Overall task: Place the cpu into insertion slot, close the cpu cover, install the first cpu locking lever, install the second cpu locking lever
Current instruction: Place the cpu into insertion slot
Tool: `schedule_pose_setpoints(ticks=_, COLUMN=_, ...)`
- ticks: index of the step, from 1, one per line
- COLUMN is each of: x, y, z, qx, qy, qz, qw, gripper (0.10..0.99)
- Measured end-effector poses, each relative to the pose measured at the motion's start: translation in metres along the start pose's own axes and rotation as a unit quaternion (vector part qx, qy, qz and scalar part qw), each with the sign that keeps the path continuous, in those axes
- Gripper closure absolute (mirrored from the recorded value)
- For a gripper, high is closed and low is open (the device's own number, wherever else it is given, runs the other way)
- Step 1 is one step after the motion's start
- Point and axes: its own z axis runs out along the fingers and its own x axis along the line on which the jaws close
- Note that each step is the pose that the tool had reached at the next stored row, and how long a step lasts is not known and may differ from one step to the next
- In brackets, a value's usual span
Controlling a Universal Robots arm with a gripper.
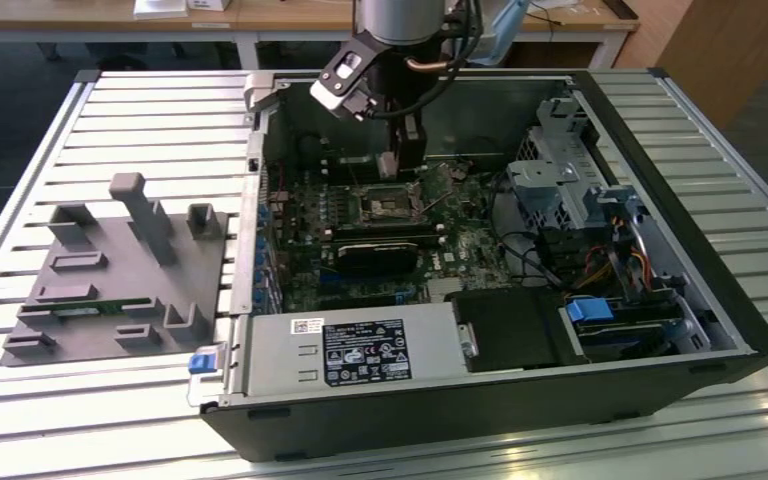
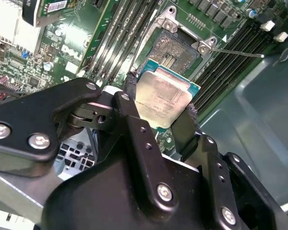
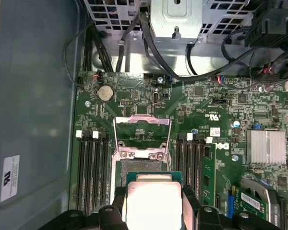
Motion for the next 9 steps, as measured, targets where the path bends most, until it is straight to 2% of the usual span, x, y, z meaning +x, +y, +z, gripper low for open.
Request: schedule_pose_setpoints(ticks=9, x=-0.0001, y=-0.0006, z=0.0075, qx=0.0000, qy=-0.0004, qz=0.000, qw=1.0000, gripper=0.545)
